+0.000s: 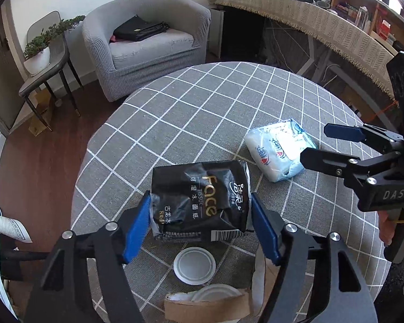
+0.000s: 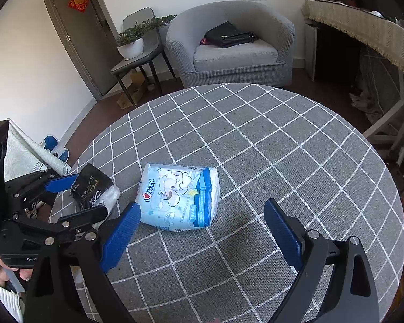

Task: Collect trash
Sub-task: 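Close the left tool on the black snack bag, then grasp the blue-white wet-wipes pack with the right tool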

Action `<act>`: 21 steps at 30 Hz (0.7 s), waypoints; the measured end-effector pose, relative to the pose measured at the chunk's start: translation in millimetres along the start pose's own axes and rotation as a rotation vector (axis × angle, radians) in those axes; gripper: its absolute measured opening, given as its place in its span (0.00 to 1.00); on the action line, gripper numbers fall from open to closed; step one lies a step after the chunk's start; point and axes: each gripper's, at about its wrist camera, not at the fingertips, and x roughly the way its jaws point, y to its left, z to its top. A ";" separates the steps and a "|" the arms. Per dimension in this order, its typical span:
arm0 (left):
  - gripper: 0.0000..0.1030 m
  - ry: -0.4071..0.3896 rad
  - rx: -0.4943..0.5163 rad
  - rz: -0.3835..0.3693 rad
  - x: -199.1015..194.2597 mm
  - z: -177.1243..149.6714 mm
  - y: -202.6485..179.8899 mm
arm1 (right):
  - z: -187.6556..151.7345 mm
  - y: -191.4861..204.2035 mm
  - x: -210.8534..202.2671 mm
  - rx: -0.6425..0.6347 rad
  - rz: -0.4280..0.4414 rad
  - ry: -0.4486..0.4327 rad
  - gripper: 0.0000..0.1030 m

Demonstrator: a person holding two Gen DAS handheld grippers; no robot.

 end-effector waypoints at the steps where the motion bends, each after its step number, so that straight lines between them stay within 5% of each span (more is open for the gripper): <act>1: 0.71 -0.011 -0.007 0.005 -4.8 -0.8 1.0 | 0.4 2.2 0.8 -0.003 -0.001 0.001 0.91; 19: 0.71 -0.150 -0.216 0.084 -98.2 -65.2 37.5 | 2.1 48.5 35.8 -0.093 -0.129 0.032 0.92; 21: 0.71 -0.164 -0.248 0.094 -109.5 -77.9 41.1 | 2.2 51.0 38.7 -0.116 -0.159 0.027 0.82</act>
